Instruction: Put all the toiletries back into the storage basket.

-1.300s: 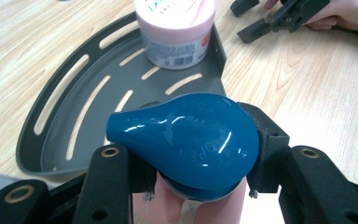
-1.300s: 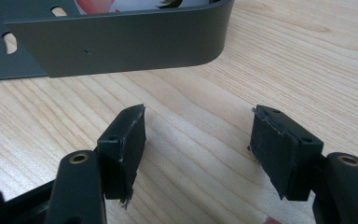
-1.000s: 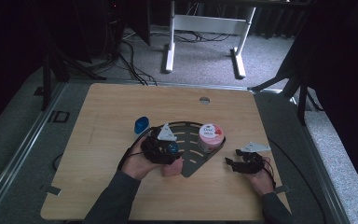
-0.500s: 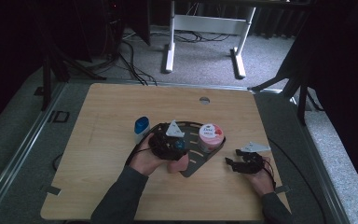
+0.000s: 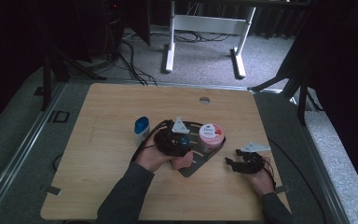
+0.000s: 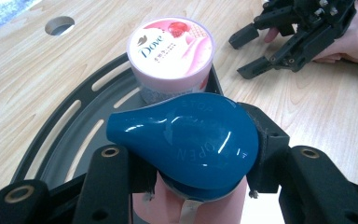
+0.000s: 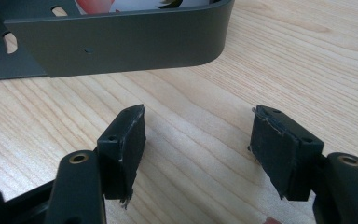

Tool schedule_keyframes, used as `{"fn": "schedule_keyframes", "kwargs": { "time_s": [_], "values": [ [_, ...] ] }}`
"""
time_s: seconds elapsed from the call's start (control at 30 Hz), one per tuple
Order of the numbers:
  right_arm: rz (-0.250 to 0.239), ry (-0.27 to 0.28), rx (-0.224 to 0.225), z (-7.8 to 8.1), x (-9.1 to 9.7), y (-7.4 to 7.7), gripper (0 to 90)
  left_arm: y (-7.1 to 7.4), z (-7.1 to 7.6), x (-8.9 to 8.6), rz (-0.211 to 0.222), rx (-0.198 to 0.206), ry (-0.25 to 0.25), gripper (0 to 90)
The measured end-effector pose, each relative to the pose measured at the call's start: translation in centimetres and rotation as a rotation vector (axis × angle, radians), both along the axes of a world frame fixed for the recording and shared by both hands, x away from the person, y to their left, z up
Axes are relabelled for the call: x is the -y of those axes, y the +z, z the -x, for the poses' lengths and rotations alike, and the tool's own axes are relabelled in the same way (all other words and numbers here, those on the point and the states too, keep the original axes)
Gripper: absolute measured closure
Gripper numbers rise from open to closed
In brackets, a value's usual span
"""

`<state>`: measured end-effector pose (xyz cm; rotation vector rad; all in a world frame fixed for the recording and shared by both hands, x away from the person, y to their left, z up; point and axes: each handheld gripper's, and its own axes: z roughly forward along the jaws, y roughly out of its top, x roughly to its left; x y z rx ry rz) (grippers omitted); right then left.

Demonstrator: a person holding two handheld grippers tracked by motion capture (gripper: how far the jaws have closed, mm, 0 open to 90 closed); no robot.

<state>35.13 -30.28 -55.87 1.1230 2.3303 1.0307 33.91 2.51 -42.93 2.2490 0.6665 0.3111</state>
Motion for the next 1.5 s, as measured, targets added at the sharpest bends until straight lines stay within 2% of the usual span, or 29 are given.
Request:
{"fn": "schedule_keyframes", "kwargs": {
  "time_s": [0.47,0.73,1.5],
  "values": [
    [-0.002,0.000,0.002,0.0,0.0,0.0,35.3,0.0,-1.3,0.7,-0.018,0.010,0.029,53.2],
    [-0.001,0.001,0.002,0.0,0.0,0.0,35.3,-0.2,-2.2,0.6,-0.007,0.005,0.051,53.2],
    [-0.002,0.003,0.002,0.0,0.0,0.0,35.3,-0.7,-4.2,0.7,-0.017,0.007,0.112,53.2]
  ]
}}
